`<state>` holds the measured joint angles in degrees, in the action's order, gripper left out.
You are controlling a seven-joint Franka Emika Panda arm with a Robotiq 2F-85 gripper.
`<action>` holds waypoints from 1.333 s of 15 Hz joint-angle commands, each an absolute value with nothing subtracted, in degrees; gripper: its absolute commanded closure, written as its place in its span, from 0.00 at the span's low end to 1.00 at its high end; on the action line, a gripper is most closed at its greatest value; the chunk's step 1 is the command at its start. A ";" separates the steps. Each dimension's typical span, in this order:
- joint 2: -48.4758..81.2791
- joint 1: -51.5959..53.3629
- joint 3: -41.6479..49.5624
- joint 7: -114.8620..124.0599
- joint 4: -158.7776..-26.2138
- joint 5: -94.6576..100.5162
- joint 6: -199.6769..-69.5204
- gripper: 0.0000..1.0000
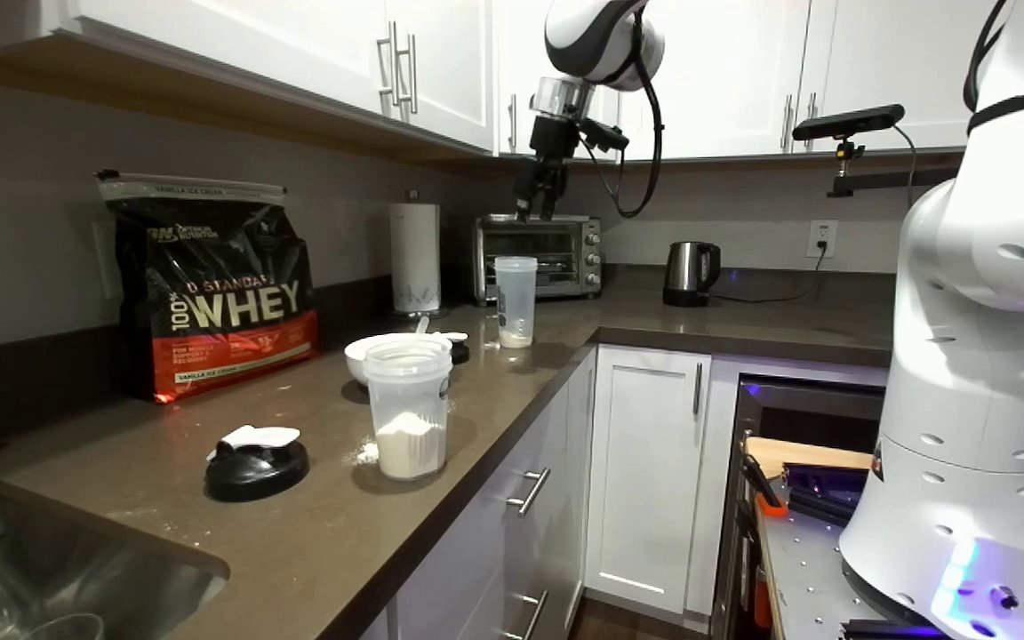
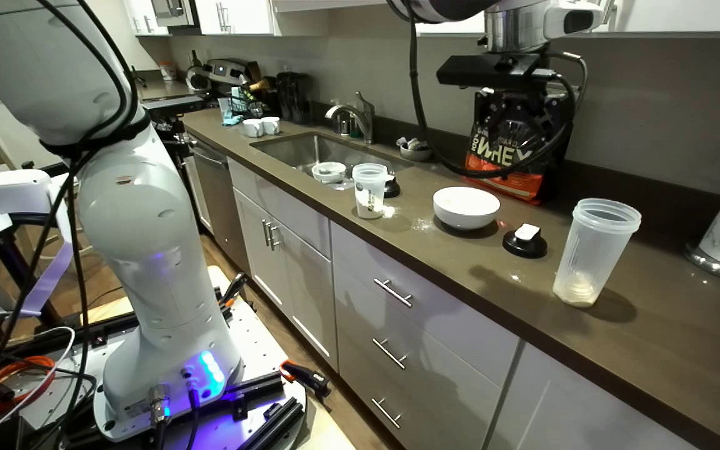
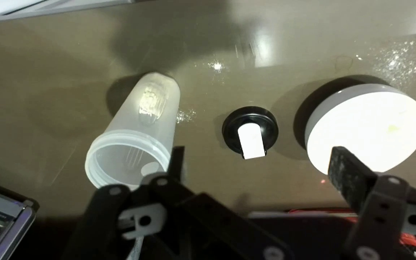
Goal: Move the bottle slightly to the left
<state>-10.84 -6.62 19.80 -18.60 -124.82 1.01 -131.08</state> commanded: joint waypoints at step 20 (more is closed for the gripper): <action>3.17 -11.97 14.93 -23.35 -118.26 -2.65 -136.37 0.00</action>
<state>4.64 -11.17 16.85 -23.52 -114.55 -4.95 -131.26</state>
